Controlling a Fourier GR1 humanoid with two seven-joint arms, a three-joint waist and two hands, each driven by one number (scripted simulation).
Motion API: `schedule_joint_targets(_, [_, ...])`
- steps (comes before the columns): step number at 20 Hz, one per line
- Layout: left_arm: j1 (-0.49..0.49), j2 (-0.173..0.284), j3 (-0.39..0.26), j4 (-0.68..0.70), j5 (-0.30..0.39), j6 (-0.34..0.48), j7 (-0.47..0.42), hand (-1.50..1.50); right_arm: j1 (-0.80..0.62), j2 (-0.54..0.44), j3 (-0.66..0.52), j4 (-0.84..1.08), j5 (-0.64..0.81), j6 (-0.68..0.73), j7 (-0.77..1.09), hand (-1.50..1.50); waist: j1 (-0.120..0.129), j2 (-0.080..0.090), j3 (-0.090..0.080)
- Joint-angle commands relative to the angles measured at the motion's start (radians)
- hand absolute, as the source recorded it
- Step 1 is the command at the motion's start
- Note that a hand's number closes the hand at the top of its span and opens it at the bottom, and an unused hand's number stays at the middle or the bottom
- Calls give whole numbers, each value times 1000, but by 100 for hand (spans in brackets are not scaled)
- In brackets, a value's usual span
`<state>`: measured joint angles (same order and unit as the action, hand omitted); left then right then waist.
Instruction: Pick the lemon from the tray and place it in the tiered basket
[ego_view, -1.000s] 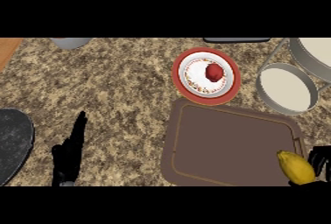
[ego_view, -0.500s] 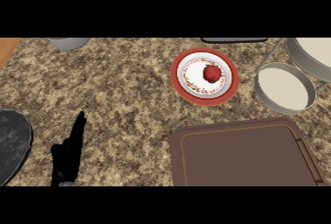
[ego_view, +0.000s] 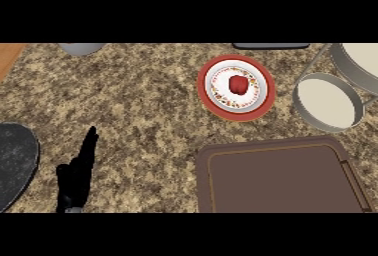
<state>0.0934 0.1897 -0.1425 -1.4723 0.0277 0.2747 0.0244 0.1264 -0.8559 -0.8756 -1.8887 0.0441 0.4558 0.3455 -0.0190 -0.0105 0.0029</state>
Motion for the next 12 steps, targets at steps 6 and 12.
schedule_joint_targets(6, [-2, -33, -1, 83, -16, -21, -23, 0, -157, -127, -23, 12, -78, 40, 207, 150, 22, 11, -4])
schedule_joint_targets(12, [-32, -45, -17, 90, -29, -29, 5, 0, -337, -253, 164, 256, -5, -55, 192, 150, 45, 17, -3])
